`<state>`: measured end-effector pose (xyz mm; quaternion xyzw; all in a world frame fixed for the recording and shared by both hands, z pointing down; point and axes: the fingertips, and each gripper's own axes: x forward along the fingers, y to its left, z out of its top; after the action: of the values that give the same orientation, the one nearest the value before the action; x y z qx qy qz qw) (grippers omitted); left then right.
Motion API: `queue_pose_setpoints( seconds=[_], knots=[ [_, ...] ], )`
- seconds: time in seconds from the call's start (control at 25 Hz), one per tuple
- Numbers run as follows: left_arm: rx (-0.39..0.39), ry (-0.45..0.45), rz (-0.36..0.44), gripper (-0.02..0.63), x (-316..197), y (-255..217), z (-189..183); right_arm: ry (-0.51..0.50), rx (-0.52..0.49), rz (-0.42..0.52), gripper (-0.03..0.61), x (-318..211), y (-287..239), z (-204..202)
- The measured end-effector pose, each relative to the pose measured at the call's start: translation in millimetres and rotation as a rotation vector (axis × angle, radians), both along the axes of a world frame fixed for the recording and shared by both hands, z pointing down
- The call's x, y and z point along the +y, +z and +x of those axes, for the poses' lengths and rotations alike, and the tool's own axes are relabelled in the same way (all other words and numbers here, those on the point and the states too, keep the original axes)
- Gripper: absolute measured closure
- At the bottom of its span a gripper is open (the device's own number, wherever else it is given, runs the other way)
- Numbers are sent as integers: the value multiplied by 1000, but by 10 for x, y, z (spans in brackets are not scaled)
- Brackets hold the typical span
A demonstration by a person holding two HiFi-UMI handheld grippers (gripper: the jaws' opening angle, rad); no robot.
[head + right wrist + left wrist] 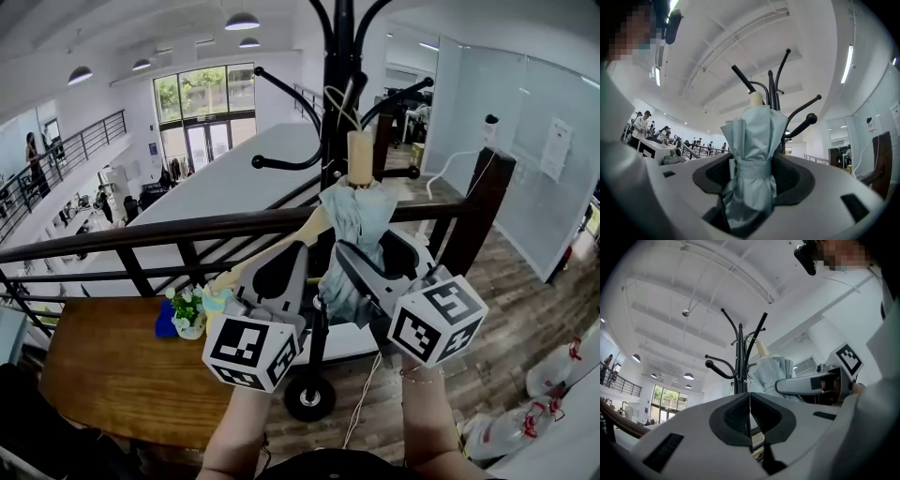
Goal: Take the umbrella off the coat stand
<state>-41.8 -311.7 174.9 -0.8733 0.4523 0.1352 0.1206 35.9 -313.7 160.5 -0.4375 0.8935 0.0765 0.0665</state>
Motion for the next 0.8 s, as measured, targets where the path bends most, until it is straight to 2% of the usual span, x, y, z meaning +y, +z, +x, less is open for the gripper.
queue_pose_setpoints(
  seconds=[0.8],
  knots=[
    [-2,43,52,598,503,-213,-94,9,-38,68,321,682,-189,-137]
  ],
)
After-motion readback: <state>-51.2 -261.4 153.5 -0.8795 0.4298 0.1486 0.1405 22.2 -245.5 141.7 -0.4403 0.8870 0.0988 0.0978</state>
